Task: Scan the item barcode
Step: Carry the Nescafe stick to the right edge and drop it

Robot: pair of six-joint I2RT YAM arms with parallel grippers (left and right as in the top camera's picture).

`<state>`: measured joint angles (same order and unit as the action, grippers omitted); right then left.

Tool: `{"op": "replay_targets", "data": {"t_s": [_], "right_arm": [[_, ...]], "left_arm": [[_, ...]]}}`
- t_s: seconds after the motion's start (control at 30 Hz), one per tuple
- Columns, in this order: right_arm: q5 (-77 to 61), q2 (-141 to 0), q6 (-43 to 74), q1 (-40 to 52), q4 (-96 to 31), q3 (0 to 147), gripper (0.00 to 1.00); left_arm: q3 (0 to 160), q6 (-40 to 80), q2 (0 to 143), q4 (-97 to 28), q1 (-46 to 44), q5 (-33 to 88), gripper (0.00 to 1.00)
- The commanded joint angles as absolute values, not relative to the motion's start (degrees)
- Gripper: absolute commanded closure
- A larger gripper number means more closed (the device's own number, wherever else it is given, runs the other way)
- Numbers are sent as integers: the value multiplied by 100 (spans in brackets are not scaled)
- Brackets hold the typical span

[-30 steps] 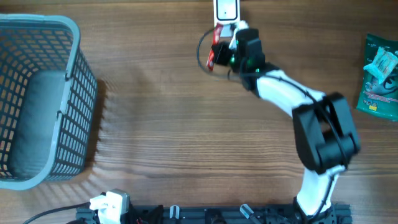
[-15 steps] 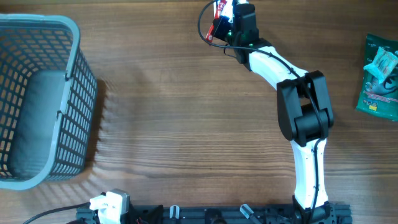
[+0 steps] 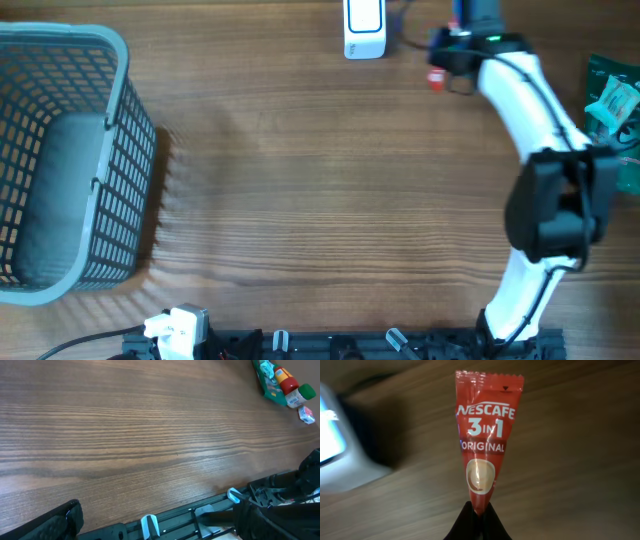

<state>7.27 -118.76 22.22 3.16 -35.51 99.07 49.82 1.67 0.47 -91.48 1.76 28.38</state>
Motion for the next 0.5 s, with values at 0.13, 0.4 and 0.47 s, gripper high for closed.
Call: {"op": "replay_targets", "data": {"t_s": [0.13,0.4,0.47], "right_arm": [[2250,-12149,5,-1282,-2956,9196,95],[1011,-12311,443,-2637,-3072,8967,83],[1024,-12298,397,-2646,-3100,8967,46]], "left_arm": [[4982,180,27,-9137,172,2845,0],[4982,180,27,-9137,172,2847,0],[4982,180,27,-9137,172,2845,0]]}}
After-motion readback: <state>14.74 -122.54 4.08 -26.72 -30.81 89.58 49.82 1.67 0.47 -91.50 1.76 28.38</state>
